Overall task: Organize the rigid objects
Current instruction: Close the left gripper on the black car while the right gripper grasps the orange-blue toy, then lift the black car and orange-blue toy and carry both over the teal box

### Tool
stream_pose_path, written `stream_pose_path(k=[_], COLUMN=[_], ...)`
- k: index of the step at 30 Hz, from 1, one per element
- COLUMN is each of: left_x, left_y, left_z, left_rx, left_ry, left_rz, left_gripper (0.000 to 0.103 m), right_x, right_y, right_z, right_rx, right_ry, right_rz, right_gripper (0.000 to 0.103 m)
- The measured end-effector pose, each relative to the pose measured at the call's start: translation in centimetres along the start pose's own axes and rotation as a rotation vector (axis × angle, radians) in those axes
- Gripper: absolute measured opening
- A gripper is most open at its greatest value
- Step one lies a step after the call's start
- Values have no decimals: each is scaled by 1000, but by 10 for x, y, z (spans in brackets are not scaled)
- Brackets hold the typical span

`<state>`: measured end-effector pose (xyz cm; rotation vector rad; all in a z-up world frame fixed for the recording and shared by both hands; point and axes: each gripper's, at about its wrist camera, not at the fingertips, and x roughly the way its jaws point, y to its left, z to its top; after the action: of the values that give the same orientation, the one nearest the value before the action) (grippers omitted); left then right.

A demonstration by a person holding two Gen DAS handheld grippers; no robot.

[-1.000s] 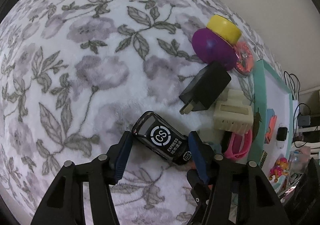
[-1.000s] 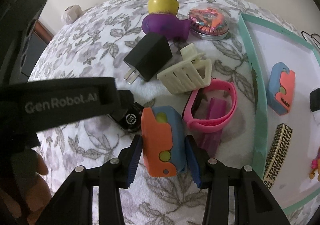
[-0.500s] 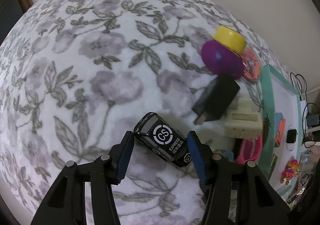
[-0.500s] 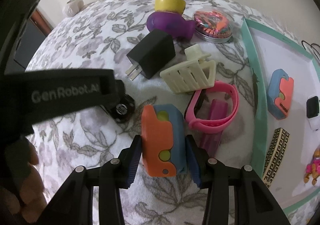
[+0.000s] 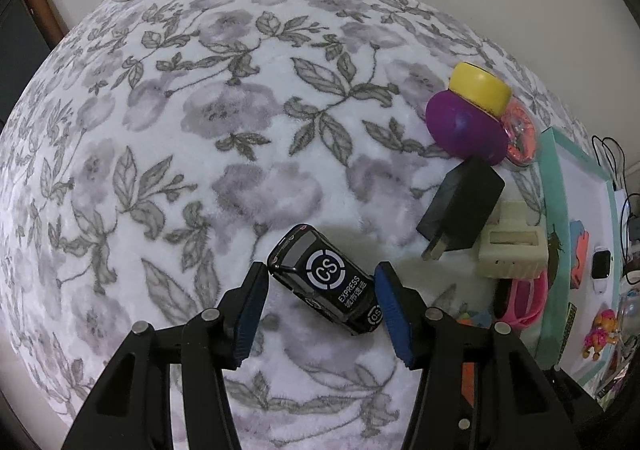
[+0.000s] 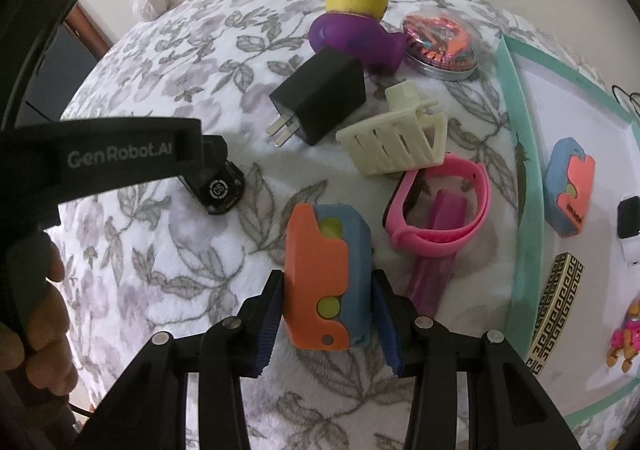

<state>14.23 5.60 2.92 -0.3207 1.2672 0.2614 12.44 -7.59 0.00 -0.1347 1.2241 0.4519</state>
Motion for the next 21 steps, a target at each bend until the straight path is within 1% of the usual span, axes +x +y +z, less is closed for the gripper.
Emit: stream_pose_path(k=[3, 6, 12, 17, 21], left_x=[4, 7, 9, 6, -1], left_y=[-6, -8, -11, -14, -13], left_z=[-1, -3, -5, -6, -4], left_rx=[11, 14, 19, 24, 12], left_ry=[-27, -27, -31, -28, -26], left_rz=[11, 12, 12, -2, -30], left_gripper=[57, 57, 56, 50, 42], right_x=[0, 0, 3, 3, -1], right_y=[2, 4, 13, 11, 4], right_z=[-1, -2, -2, -2, -2], right_rx=[-7, -12, -53, -25, 1], right_ry=[-4, -14, -26, -31, -35], right_rz=[-11, -17, -57, -41, -18], right_gripper=[45, 45, 45, 44, 44])
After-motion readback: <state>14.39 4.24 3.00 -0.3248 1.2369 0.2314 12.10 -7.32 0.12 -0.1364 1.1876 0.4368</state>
